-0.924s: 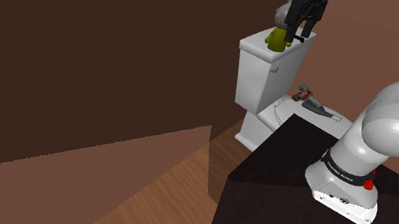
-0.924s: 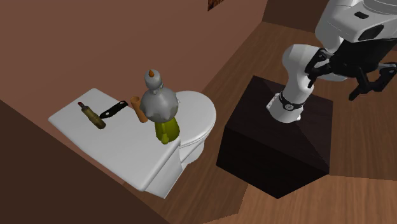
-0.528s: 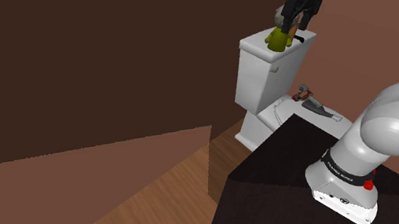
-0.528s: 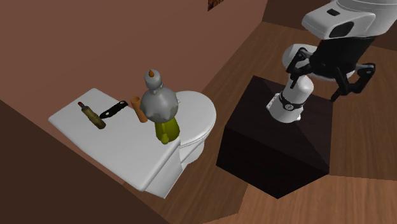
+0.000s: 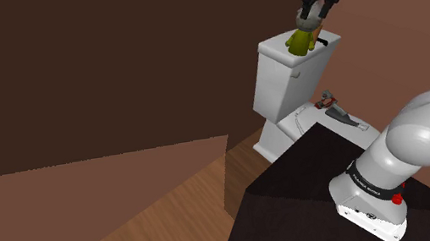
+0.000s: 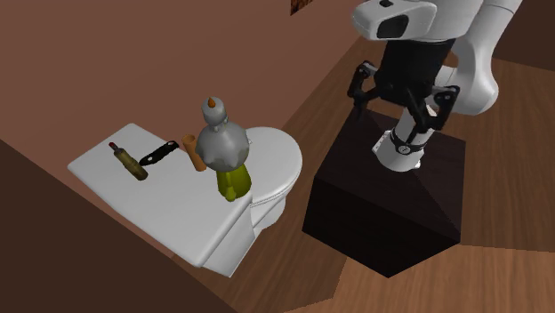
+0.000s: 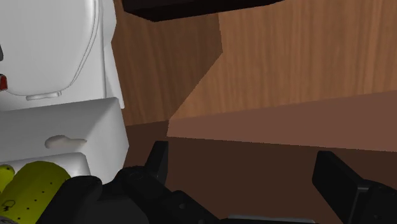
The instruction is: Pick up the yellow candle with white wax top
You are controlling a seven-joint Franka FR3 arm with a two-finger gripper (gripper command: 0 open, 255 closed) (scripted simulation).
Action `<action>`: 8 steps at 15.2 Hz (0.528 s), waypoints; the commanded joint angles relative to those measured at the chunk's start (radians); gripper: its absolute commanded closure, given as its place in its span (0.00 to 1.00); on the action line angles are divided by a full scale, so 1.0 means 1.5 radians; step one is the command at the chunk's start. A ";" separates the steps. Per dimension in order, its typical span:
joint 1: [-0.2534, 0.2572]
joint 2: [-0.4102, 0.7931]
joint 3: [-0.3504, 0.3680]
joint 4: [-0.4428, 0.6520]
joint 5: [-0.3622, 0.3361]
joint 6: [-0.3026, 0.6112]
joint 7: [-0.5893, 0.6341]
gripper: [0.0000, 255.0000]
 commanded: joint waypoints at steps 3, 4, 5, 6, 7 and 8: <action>-0.013 0.068 -0.037 0.069 0.000 0.018 -0.024 0.00; -0.016 0.085 -0.047 0.087 0.002 0.021 -0.031 0.00; -0.019 0.103 -0.057 0.105 0.004 0.025 -0.038 0.00; -0.023 0.120 -0.066 0.124 0.007 0.028 -0.045 0.00; -0.026 0.138 -0.076 0.144 0.011 0.030 -0.052 0.00; -0.029 0.157 -0.086 0.164 0.016 0.032 -0.060 0.00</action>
